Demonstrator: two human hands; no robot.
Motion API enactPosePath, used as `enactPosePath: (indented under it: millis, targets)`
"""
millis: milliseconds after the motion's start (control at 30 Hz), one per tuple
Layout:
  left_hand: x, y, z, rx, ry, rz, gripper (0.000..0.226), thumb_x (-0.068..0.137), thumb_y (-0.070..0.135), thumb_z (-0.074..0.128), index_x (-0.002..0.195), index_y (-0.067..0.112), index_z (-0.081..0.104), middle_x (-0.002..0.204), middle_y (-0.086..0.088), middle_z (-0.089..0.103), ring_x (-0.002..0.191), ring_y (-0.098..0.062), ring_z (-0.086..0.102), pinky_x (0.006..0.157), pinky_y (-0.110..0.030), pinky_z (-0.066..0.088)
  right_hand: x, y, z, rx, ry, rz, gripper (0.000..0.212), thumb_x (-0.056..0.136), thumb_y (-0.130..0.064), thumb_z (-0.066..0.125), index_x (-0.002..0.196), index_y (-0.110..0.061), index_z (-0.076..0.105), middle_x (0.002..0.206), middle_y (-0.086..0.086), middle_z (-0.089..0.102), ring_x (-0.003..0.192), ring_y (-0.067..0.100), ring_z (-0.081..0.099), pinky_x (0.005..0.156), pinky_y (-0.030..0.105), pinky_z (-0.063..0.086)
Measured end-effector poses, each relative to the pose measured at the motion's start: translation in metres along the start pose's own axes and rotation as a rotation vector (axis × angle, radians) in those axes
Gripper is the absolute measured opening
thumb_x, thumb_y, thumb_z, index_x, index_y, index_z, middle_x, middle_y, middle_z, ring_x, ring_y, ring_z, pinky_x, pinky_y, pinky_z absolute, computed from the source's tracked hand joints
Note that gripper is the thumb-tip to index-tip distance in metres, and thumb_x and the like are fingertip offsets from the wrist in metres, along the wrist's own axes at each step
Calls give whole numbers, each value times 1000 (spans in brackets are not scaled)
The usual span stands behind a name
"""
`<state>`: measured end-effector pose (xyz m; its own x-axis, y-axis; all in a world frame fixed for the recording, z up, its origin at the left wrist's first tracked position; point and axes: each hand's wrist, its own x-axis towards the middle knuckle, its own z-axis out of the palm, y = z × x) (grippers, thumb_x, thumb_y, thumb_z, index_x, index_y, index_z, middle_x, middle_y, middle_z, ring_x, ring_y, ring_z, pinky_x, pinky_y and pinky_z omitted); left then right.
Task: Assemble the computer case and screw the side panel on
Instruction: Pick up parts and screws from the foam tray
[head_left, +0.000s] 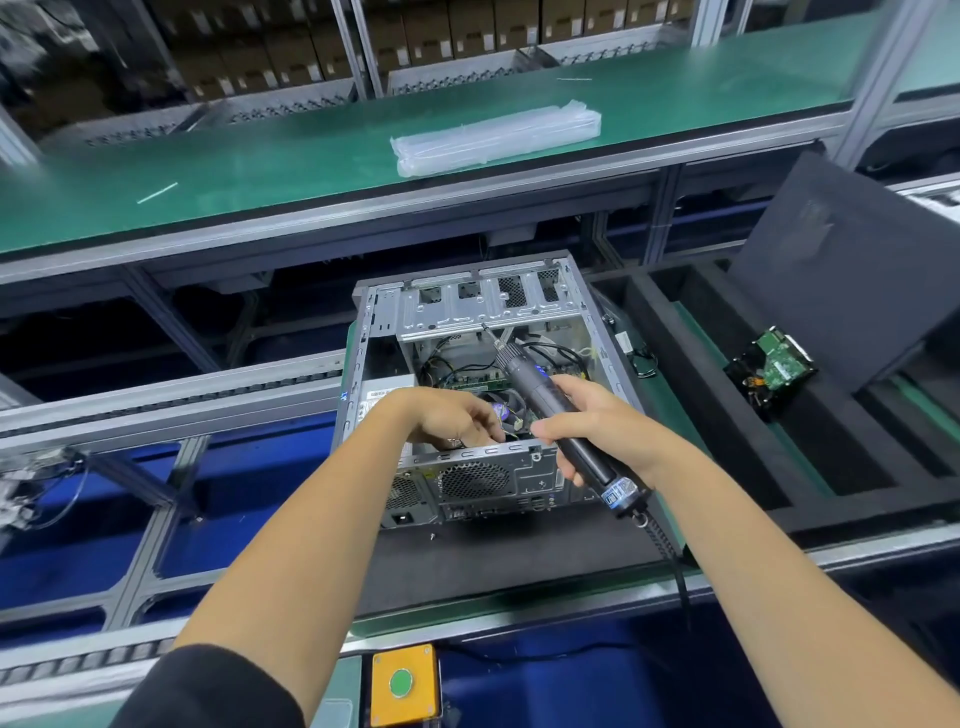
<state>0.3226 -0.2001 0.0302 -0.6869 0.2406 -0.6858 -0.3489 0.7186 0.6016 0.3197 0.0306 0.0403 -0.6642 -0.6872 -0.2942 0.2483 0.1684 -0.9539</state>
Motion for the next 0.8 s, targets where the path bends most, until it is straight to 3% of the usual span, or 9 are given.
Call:
enactPosePath:
  millis: [167, 200, 333, 533, 600, 667, 700, 733, 800]
  targets:
    - [-4, -4, 5, -11, 23, 73, 14, 93, 5, 54, 92, 11, 67, 82, -6, 58, 66, -22, 46, 65, -39, 37, -7, -1, 10, 4, -9, -4, 41, 90, -9, 68, 119, -30, 51, 81, 9, 60, 50, 21, 57, 45, 30, 50]
    - [-4, -4, 5, -2, 37, 89, 15, 93, 6, 55, 93, 12, 68, 85, -4, 62, 71, -23, 49, 70, -38, 38, -9, -1, 11, 6, -7, -2, 43, 90, -9, 68, 123, -28, 49, 82, 9, 60, 51, 21, 57, 45, 31, 50]
    - [-7, -10, 6, 78, 136, 179, 19, 95, 7, 52, 92, 16, 68, 79, 19, 67, 73, 4, 58, 80, -23, 41, -18, 6, 14, 28, 13, 13, 55, 90, -8, 69, 137, -22, 42, 79, 9, 58, 51, 23, 57, 45, 31, 49]
    - [-12, -13, 17, 57, 165, 198, 19, 98, 11, 44, 106, 16, 61, 74, 9, 56, 66, -3, 48, 73, -26, 37, -30, 18, 26, 3, 56, 23, 57, 91, -8, 67, 140, -19, 41, 75, 6, 59, 50, 23, 56, 45, 31, 49]
    - [-16, -11, 19, 88, 176, 207, 18, 97, 10, 44, 96, 9, 62, 70, 2, 60, 59, -7, 51, 72, -28, 34, -34, 21, 32, -4, 78, 35, 63, 90, -8, 67, 144, -21, 38, 77, 7, 61, 51, 24, 57, 46, 31, 49]
    - [-17, -11, 22, 84, 182, 227, 21, 94, 5, 43, 77, 4, 55, 94, -2, 57, 76, -29, 51, 79, -33, 37, -40, 25, 36, -6, 93, 42, 65, 90, -9, 68, 145, -23, 36, 78, 6, 63, 52, 24, 58, 46, 31, 49]
    - [-18, -11, 22, 85, 202, 215, 23, 92, 6, 44, 72, 8, 54, 94, -7, 55, 84, -36, 46, 85, -39, 38, -43, 27, 38, -8, 95, 42, 64, 90, -9, 67, 145, -23, 36, 78, 6, 63, 52, 24, 58, 47, 31, 49]
    - [-18, -10, 23, 87, 230, 197, 25, 92, 8, 46, 70, 12, 57, 83, -9, 58, 76, -37, 45, 84, -41, 39, -45, 29, 40, -13, 96, 42, 63, 90, -10, 67, 144, -22, 37, 79, 6, 62, 52, 24, 58, 47, 32, 50]
    - [-16, -11, 25, 95, 266, 177, 30, 90, 9, 47, 63, 19, 55, 64, 10, 55, 60, -16, 45, 75, -34, 35, -48, 32, 44, -22, 109, 56, 64, 90, -10, 67, 145, -22, 36, 82, 9, 62, 52, 23, 58, 48, 32, 50]
